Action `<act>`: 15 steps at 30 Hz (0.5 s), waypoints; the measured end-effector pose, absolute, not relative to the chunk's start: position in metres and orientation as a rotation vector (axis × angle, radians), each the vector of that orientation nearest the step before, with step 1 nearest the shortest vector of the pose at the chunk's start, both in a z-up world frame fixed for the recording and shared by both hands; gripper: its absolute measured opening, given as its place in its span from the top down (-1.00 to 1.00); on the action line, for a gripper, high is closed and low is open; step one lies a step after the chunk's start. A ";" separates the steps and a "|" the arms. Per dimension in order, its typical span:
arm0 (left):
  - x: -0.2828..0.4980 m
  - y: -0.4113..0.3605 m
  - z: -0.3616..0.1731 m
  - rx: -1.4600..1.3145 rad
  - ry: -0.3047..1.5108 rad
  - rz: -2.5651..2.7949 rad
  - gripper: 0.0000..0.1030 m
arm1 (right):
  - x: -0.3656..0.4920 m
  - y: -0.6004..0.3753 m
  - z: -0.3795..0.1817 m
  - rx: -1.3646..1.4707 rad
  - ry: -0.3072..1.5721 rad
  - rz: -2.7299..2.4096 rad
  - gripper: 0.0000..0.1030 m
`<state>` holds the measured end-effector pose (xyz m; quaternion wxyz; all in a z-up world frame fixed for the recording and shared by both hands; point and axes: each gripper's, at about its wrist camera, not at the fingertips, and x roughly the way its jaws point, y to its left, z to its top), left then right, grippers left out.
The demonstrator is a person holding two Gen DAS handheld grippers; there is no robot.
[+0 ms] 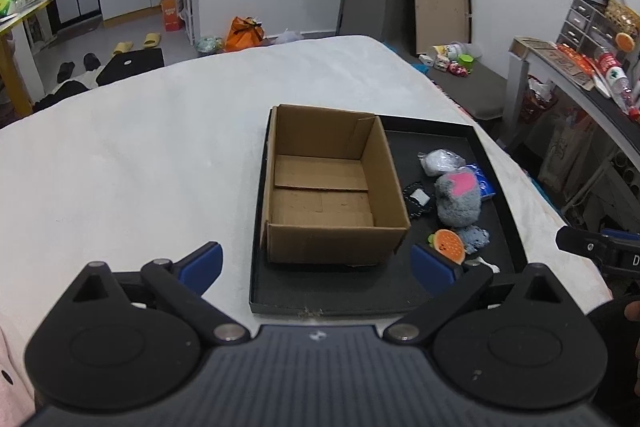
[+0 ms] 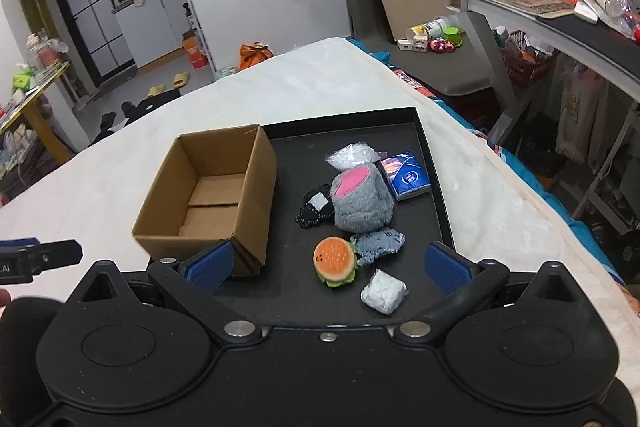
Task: Organize soft objects
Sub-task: 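Reach the right gripper down and grasp the grey pink-heart plush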
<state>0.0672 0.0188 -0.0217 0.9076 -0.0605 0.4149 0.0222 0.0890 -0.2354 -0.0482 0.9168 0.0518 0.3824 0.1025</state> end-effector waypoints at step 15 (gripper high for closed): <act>0.114 0.031 -0.048 -0.144 0.877 0.108 -0.93 | 0.142 -0.227 -0.077 0.141 0.815 0.171 -1.00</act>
